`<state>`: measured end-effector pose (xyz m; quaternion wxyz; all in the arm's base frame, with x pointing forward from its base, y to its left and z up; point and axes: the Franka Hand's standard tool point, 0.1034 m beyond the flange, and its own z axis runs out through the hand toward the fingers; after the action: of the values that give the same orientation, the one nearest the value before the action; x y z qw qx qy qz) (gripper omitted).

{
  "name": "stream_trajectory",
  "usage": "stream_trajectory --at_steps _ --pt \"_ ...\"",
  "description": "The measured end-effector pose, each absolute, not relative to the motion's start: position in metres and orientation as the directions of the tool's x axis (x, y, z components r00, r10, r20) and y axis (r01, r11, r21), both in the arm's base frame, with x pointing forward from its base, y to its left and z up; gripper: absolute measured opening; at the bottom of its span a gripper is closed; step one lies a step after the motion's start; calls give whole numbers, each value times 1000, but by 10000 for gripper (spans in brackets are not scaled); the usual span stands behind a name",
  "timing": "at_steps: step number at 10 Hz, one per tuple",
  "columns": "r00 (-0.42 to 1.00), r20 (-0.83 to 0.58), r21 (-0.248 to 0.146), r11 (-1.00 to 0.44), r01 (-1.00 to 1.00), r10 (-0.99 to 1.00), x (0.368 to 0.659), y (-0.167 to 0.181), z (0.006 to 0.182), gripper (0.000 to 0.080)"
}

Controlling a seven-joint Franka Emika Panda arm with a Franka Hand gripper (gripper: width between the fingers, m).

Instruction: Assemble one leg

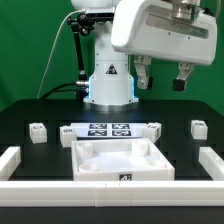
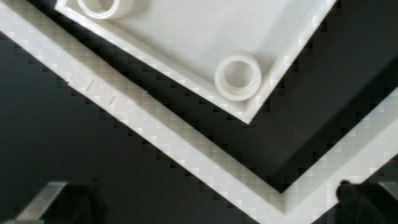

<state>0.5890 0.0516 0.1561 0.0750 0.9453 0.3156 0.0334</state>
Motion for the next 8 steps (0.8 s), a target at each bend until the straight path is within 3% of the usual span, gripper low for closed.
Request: stream_trajectory --at_steps 6,8 --pt "797 15 160 -788 594 603 589 52 155 650" --pt "699 36 167 -694 700 714 582 47 148 650"
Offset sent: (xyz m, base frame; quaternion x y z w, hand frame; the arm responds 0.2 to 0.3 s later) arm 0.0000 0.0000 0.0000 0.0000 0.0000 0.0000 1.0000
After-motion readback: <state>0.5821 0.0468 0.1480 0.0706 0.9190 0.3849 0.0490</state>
